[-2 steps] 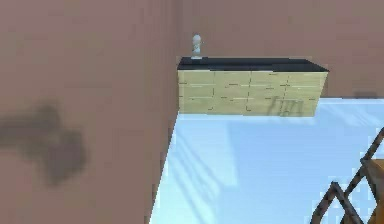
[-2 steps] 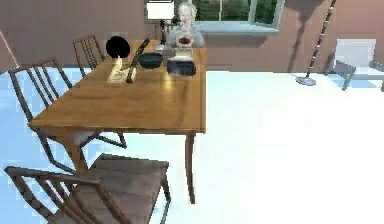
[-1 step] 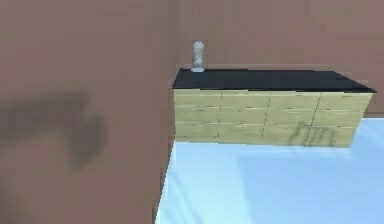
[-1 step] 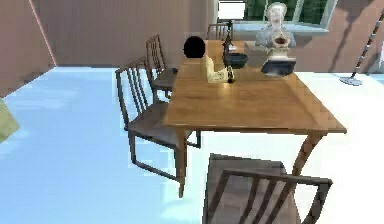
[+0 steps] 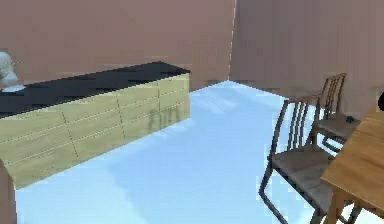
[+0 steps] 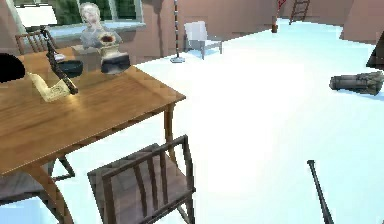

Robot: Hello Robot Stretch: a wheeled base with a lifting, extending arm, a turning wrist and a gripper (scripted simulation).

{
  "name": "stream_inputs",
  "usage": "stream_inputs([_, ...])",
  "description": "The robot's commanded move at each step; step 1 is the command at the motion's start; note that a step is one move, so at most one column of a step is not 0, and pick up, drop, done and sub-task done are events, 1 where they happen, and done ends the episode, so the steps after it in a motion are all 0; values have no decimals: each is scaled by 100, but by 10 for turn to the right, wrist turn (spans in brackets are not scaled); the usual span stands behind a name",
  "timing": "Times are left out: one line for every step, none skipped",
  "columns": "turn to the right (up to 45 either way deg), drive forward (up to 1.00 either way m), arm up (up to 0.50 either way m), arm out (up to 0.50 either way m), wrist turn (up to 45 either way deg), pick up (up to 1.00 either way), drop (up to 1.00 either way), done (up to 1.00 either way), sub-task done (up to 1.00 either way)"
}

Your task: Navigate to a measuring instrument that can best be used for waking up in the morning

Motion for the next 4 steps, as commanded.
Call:
stream_inputs([60,0,0,0,0,0,0,0,0])
stream_inputs([0,100,0,0,0,0,0,0,0])
stream_inputs([60,0,0,0,0,0,0,0,0])
stream_inputs([0,40,0,0,0,0,0,0,0])
